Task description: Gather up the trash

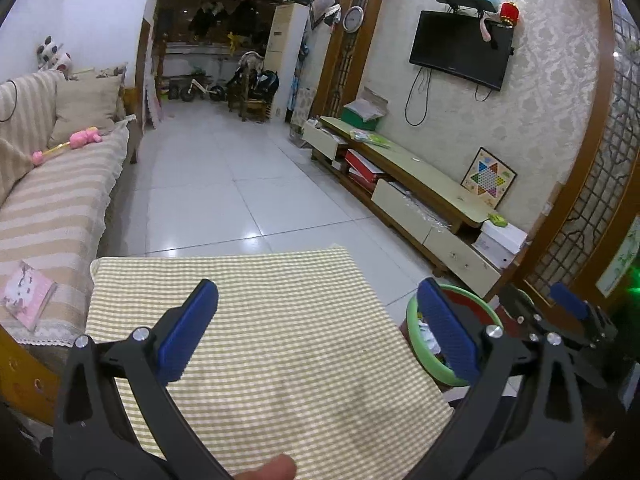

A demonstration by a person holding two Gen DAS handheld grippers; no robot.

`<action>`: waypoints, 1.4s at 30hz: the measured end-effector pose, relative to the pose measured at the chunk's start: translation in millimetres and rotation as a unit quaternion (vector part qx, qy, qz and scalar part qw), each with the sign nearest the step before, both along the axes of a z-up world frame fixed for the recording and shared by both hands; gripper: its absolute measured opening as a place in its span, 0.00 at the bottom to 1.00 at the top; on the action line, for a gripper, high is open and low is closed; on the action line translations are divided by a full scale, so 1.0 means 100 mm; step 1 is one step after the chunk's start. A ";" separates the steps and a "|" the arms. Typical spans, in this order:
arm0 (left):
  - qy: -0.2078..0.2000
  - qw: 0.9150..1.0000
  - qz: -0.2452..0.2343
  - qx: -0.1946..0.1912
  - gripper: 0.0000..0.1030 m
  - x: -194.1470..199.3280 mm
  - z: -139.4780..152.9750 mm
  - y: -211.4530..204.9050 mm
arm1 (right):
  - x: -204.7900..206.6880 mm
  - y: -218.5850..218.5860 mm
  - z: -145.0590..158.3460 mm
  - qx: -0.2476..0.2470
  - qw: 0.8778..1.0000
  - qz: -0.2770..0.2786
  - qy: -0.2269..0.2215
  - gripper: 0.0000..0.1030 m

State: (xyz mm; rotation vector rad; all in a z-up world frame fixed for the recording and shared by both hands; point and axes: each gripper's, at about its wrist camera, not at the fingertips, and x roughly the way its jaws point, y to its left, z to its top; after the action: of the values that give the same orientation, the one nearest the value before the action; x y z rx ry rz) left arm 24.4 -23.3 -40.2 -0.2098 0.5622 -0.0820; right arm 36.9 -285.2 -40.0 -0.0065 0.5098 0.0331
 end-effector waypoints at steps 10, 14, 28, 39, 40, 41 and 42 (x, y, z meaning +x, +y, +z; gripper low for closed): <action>0.005 1.000 -0.004 -0.003 0.95 -0.01 0.00 0.00 | -0.02 -0.08 -0.02 0.008 1.000 -0.007 0.010 0.93; 0.004 1.000 -0.001 -0.002 0.95 -0.01 0.01 0.00 | -0.03 -0.08 -0.05 0.011 1.000 -0.005 0.012 0.93; 0.009 1.000 0.000 0.002 0.95 0.01 0.04 -0.02 | -0.03 -0.09 -0.07 0.016 1.000 -0.008 0.015 0.93; 0.010 1.000 0.002 0.004 0.95 0.00 0.04 -0.01 | -0.05 -0.08 -0.13 0.021 0.999 -0.002 0.028 0.93; 0.011 1.000 0.001 0.005 0.95 0.00 0.04 -0.01 | -0.05 -0.08 -0.14 0.021 0.999 -0.001 0.029 0.93; 0.011 1.000 0.001 0.004 0.95 0.00 0.03 -0.01 | -0.06 -0.07 -0.15 0.020 0.999 0.000 0.030 0.93; 0.010 1.000 0.002 0.004 0.95 0.00 0.03 -0.01 | -0.06 -0.07 -0.15 0.020 0.999 0.000 0.030 0.93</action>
State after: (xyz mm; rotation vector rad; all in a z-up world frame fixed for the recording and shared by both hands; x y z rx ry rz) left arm 24.4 -24.2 -36.7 -0.2042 0.5827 -0.0728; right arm 31.3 -292.0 -54.6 0.0346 0.5694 0.0441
